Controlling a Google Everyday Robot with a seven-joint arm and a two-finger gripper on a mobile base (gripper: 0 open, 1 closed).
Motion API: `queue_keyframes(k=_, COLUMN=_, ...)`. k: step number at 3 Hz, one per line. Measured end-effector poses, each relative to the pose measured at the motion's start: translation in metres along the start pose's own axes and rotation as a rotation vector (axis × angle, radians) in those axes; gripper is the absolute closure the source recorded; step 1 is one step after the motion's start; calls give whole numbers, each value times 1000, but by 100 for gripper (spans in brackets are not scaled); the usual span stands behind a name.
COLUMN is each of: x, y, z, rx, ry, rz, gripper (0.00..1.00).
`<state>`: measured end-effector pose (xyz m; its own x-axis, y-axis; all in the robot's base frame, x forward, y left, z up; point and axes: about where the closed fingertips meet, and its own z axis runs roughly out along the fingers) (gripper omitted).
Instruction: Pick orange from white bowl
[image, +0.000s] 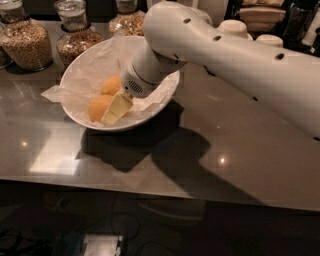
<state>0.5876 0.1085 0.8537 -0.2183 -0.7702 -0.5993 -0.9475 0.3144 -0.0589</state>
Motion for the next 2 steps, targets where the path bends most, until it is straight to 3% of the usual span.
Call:
queue_keyframes(k=1, x=-1, y=-3, z=0, rx=-7, ry=-10, rz=-17, gripper=100)
queue_keyframes(k=2, x=-32, y=9, z=-47, rx=36, ry=-155, rz=-72, gripper=100)
